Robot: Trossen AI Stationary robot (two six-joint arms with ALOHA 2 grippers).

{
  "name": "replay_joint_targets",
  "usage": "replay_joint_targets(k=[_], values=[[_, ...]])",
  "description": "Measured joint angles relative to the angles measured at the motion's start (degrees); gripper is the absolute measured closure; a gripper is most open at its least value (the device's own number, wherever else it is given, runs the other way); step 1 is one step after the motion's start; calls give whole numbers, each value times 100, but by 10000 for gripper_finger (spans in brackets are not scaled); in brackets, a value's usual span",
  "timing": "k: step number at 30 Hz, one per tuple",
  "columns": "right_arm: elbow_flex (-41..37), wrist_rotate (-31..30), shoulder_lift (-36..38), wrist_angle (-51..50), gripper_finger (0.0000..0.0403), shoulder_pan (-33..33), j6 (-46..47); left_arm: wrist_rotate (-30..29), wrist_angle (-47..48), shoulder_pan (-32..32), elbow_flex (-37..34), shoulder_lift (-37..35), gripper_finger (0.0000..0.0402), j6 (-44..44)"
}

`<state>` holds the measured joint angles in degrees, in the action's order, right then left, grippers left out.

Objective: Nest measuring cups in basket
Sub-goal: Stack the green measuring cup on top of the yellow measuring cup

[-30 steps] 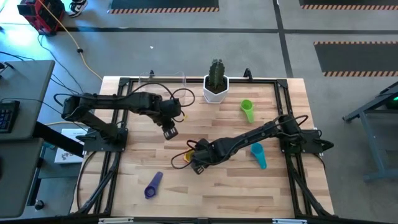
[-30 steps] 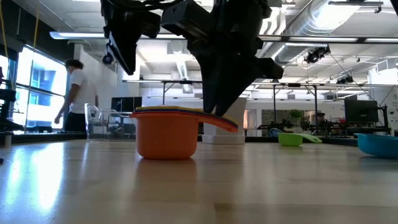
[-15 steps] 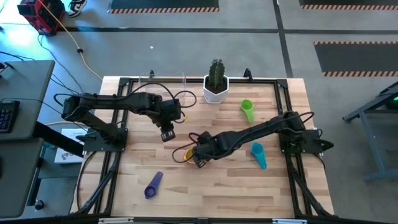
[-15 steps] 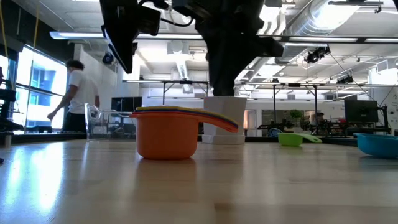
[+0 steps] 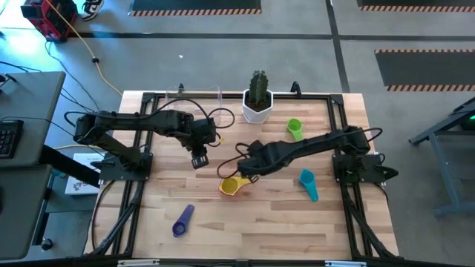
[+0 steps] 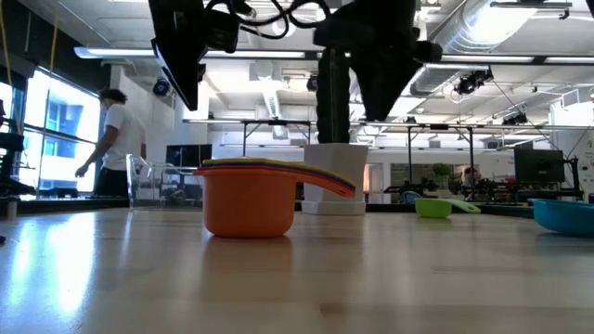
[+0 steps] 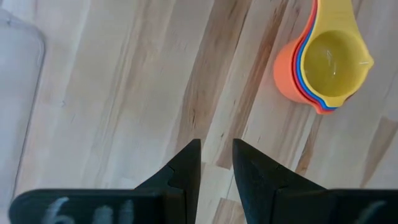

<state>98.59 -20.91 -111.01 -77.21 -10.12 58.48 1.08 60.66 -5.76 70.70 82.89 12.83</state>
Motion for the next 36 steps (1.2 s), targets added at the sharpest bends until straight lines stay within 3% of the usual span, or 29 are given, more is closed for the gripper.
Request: replay_joint_targets(k=[6, 19, 27, 36], values=[[-4, -364, 29, -842, 323, 388, -495, -2, 4, 0, 0, 0, 321, 190], [-78, -890, 116, -1246, 323, 1276, -1826, -1, -4, -142, 0, 0, 321, 517], [-1907, -507, 1163, -300, 323, 1832, -2112, -1, -40, -318, 2, 0, 321, 610], [-3659, 297, 2804, 2068, 323, 2622, -2731, -4, -59, -536, 2, 0, 321, 696]])
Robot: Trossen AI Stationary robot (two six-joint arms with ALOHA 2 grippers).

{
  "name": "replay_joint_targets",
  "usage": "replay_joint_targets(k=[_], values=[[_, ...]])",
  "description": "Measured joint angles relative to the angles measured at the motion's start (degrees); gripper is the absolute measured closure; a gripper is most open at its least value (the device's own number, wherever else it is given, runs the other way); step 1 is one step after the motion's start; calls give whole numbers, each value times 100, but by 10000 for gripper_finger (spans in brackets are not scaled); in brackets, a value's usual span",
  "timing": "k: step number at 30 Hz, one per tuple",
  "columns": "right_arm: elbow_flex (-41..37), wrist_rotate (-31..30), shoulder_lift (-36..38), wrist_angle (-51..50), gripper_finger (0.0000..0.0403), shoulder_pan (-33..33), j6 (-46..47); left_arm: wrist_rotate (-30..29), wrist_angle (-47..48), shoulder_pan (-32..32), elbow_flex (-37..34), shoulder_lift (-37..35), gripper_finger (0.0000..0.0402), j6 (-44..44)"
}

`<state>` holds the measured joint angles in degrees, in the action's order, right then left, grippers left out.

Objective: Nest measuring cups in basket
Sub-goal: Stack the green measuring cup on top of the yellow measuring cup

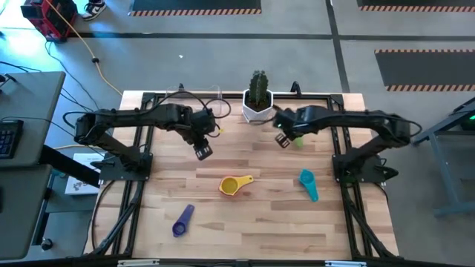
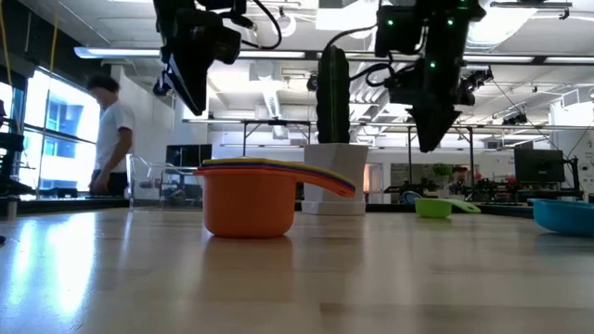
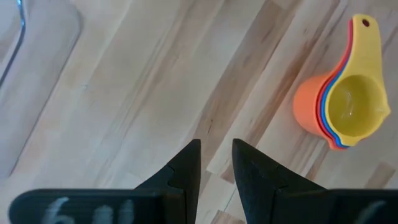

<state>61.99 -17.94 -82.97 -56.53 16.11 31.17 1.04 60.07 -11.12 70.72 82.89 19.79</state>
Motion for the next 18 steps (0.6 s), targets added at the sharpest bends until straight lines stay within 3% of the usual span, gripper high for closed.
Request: replay_joint_targets(k=[10, 14, 18], values=[[-1073, 1072, 648, 1587, 317, 1060, -833, 0, -17, -67, 0, 0, 321, 359], [-1362, 1648, 648, 2113, 294, 1449, -1081, -12, -17, -66, 0, 0, 321, 663], [-1497, 1613, 647, 2123, 265, 1717, -1235, -25, -20, -65, 0, 0, 321, 906]])
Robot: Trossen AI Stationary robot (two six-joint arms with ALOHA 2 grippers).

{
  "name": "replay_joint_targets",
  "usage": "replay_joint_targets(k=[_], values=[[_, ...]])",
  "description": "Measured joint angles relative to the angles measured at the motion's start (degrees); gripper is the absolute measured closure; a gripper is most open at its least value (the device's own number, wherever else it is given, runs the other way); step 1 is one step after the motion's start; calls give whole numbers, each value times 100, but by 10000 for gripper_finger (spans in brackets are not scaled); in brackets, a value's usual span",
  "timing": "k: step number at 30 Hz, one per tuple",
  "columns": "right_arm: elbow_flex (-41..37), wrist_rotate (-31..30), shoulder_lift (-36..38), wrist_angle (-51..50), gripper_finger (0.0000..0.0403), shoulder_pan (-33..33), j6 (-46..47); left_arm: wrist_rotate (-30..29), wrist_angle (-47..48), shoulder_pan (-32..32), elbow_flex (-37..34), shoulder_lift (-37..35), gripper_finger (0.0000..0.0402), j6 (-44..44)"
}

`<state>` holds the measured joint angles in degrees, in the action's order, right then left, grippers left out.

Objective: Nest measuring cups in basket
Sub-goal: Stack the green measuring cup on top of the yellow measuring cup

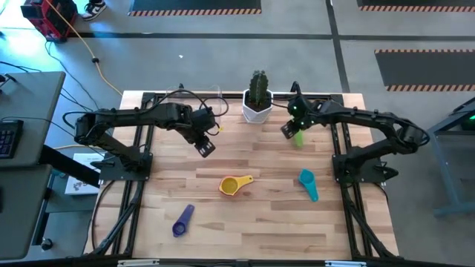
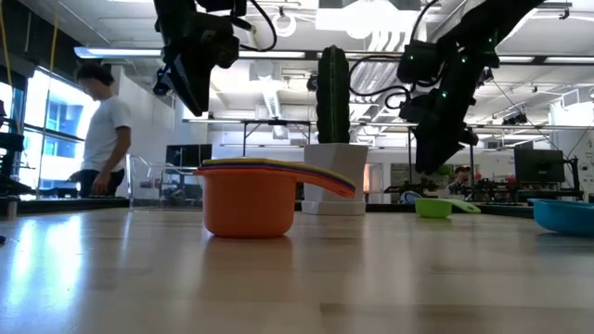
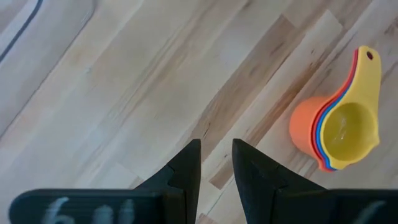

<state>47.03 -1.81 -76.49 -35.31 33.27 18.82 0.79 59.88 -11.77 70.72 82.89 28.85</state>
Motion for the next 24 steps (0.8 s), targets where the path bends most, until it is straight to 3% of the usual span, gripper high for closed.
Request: replay_joint_targets(k=[5, 24], values=[[-22, -249, -17, 77, 247, 122, -361, -13, -2, 0, 0, 0, 321, 111], [-22, -116, -1039, 242, 249, 114, -499, -178, -17, 0, 0, 0, 321, 261]])
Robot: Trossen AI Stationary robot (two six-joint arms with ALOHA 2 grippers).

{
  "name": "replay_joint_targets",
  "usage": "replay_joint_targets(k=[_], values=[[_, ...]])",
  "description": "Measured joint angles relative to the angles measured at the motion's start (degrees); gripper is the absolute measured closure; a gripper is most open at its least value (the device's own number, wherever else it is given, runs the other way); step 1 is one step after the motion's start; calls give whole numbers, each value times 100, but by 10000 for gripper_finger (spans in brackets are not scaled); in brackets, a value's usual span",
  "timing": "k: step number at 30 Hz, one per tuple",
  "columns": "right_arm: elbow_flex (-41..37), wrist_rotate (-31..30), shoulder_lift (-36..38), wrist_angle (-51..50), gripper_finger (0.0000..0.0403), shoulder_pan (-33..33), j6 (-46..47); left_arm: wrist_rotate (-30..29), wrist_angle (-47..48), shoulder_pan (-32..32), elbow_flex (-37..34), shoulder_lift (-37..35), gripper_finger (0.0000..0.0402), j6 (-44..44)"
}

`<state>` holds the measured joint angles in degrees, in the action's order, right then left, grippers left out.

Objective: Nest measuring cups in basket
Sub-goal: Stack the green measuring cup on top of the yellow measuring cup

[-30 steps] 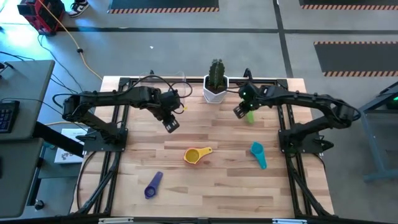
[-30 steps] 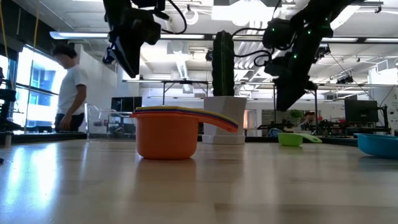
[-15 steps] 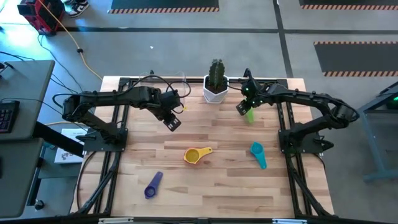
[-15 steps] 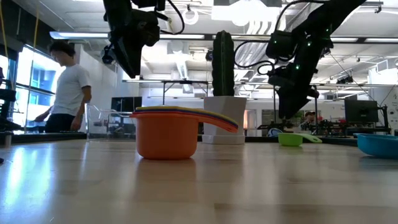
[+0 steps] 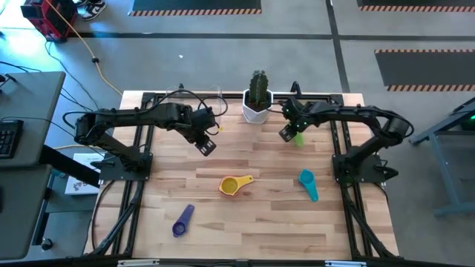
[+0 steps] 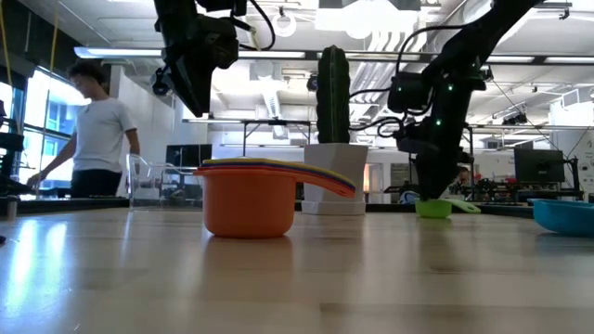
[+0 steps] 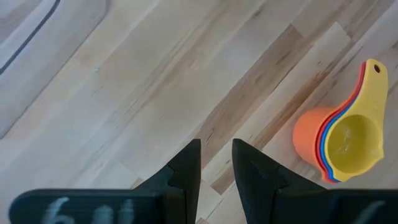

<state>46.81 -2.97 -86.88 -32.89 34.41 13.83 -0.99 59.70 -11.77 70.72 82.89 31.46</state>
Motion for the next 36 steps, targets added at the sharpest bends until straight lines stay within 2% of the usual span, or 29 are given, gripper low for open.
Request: replay_joint_targets(k=[4, 7, 14, 26, 36], values=[[0, -1, -166, -3, 254, 0, -37, -117, 0, 0, 0, 0, 321, 2], [0, 21, -184, -35, 277, 0, 20, -118, 0, 0, 0, 0, 321, -2], [14, 29, -182, -78, 387, -7, 115, -118, 1, 0, 0, 0, 321, -9], [9, 186, 323, -714, 399, -273, 625, -119, 5, 0, 0, 0, 321, -17], [7, 423, 1176, -846, 401, -1650, 1854, -5, 34, 0, 0, 2, 321, -601]])
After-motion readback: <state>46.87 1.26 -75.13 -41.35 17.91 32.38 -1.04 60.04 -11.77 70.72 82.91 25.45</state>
